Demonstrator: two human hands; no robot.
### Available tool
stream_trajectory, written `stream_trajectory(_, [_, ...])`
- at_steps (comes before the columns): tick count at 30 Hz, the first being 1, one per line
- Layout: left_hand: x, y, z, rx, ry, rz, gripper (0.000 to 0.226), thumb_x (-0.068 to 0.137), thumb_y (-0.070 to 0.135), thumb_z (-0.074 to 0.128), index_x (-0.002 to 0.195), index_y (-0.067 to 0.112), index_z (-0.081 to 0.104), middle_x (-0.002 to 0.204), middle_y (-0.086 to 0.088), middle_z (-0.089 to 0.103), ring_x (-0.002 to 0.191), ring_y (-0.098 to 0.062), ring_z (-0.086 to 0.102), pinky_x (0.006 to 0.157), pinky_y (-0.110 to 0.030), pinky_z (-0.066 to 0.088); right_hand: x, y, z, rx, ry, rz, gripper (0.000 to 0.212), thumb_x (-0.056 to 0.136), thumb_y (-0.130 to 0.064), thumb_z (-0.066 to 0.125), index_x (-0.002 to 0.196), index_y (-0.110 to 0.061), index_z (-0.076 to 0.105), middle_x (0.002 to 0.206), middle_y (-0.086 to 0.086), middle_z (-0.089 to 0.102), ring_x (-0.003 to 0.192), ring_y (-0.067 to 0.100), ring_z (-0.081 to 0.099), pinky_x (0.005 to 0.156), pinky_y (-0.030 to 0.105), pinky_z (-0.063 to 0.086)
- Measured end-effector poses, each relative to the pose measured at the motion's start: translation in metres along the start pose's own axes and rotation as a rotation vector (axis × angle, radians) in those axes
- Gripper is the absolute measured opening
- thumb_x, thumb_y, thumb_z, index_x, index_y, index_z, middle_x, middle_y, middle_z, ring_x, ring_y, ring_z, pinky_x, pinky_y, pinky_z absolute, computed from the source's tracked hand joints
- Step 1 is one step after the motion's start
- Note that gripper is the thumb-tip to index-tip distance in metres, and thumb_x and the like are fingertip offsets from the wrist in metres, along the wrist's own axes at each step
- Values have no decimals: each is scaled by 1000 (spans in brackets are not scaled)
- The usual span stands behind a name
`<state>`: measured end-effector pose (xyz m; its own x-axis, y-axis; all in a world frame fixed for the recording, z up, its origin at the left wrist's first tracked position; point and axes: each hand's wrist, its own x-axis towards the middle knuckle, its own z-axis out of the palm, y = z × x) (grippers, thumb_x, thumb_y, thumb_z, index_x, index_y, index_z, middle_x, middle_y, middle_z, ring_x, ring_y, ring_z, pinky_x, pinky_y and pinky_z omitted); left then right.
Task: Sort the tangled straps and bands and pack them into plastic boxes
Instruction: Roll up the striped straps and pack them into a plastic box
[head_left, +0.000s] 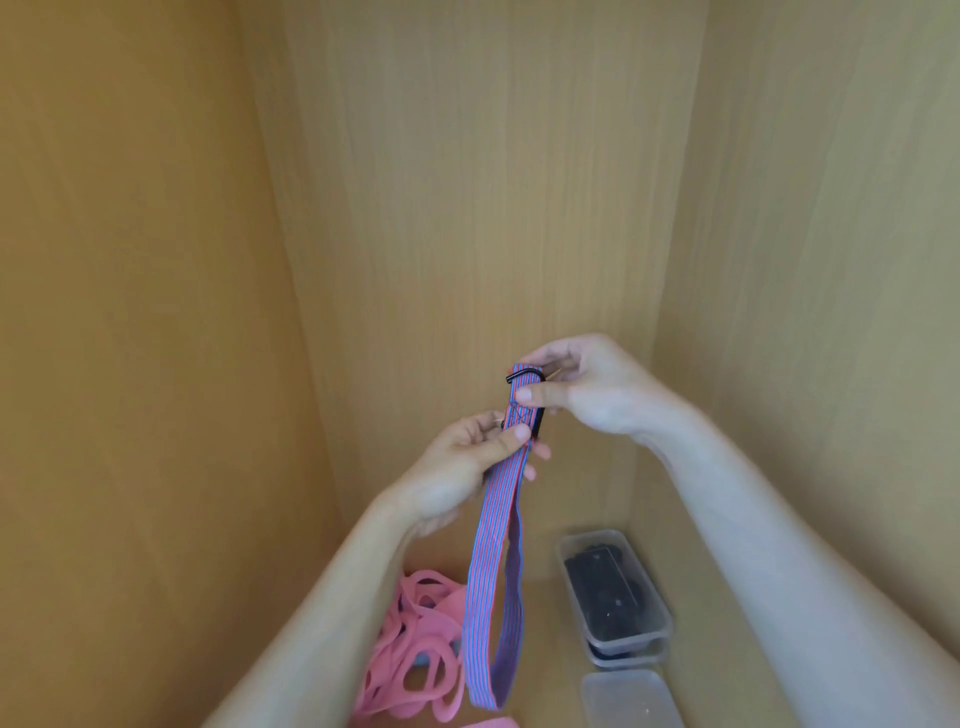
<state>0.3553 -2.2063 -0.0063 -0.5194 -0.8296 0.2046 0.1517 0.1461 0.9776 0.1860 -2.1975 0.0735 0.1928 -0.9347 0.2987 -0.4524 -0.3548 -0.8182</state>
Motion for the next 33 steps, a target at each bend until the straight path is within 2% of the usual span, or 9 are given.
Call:
stream_trajectory(4, [9, 7, -3, -37, -46, -22, 39, 91, 31, 54, 115, 0, 54, 70, -4, 61, 62, -17, 55, 65, -24, 50, 3, -13, -3, -50, 30, -46, 25, 82, 1, 79, 101, -12, 69, 89, 6, 70, 62, 2, 62, 64, 16, 52])
stream_trajectory(8, [22, 25, -1, -28, -89, 2, 17, 96, 22, 50, 104, 7, 50, 67, 1, 46, 60, -14, 47, 63, -26, 49, 9, -30, -10, -165, 88, -89, 27, 80, -4, 83, 99, -17, 70, 80, -6, 69, 60, 4, 61, 62, 13, 48])
stream_trajectory(10, [29, 33, 2, 23, -83, 10, 8, 103, 14, 45, 96, 13, 49, 68, 1, 43, 60, -14, 46, 63, -27, 50, 10, -36, -15, -197, 104, -97, 28, 79, -4, 83, 98, -19, 70, 81, -6, 70, 64, 9, 63, 67, 17, 51])
stream_trajectory(13, [35, 44, 4, 105, -63, 34, 21, 107, 7, 39, 88, 15, 45, 70, -1, 39, 60, -15, 45, 64, -30, 50, 10, -45, -24, -251, 102, -98, 30, 80, -4, 82, 106, -17, 71, 90, -6, 73, 77, 15, 70, 82, 24, 52])
stream_trajectory(17, [37, 53, 0, 134, 1, 124, 17, 106, 3, 40, 91, 11, 43, 69, -1, 38, 57, -12, 44, 63, -27, 49, 11, -54, -28, -301, 77, -129, 39, 82, 1, 78, 113, -21, 69, 91, -14, 71, 74, -1, 67, 72, 1, 43])
stream_trajectory(20, [39, 55, -4, 131, 78, 178, 4, 105, 4, 43, 103, 5, 47, 77, -6, 56, 57, -14, 53, 63, -29, 49, 17, -59, -21, -370, 129, -180, 35, 84, 5, 73, 109, -20, 68, 91, -9, 71, 66, -2, 65, 68, 9, 48])
stream_trajectory(23, [44, 58, -6, 33, 127, 193, 12, 104, 3, 44, 111, 4, 54, 88, -9, 68, 58, -11, 65, 65, -25, 54, 23, -61, -13, -402, 152, -243, 33, 86, 6, 70, 103, -22, 66, 83, -6, 70, 63, 2, 67, 62, 17, 53])
stream_trajectory(28, [54, 55, -10, -18, 144, 158, 15, 104, 3, 45, 96, 7, 58, 69, -4, 67, 58, -15, 68, 66, -28, 56, 34, -53, -14, -757, 188, -371, 31, 86, -10, 71, 113, -25, 65, 111, -7, 66, 101, 20, 64, 91, 40, 52])
stream_trajectory(33, [70, 63, 1, 2, 135, 134, 22, 104, 2, 44, 88, 12, 55, 63, 1, 55, 53, -15, 58, 63, -30, 52, 42, -47, -28, -853, 171, -486, 38, 82, -19, 68, 106, -40, 47, 98, -23, 44, 98, 20, 61, 83, 46, 54])
